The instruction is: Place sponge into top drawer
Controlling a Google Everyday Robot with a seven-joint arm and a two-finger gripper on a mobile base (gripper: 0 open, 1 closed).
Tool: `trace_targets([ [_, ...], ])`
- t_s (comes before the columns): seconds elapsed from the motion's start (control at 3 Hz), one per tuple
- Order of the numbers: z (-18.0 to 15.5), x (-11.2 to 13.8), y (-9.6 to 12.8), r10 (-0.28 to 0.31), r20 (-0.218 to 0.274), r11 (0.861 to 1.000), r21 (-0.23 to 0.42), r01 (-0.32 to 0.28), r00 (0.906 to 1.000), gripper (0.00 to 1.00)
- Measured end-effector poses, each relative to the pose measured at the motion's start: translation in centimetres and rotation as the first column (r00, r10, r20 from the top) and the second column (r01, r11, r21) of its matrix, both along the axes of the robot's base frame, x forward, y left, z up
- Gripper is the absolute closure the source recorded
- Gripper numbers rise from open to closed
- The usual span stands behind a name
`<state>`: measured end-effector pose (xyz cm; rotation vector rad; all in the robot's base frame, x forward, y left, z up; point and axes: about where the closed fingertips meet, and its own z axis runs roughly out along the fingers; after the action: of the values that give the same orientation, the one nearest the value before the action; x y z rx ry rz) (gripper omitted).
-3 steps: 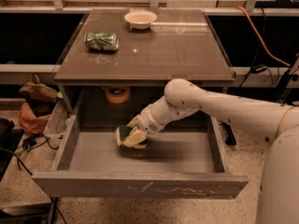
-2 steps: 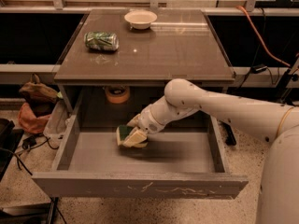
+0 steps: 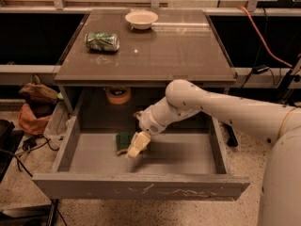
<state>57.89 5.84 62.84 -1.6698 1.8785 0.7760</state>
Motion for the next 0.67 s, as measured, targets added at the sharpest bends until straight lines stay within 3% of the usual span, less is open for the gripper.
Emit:
trace_targets([
  [0.33, 2.7, -0.8, -1.1, -0.021, 0.023, 1.000, -0.013, 0.021, 0.9995, 0.00],
  [0.67, 8.1, -4.1, -4.8, -0.117, 0.066, 0.991, -0.054, 0.121, 0.9909, 0.00],
])
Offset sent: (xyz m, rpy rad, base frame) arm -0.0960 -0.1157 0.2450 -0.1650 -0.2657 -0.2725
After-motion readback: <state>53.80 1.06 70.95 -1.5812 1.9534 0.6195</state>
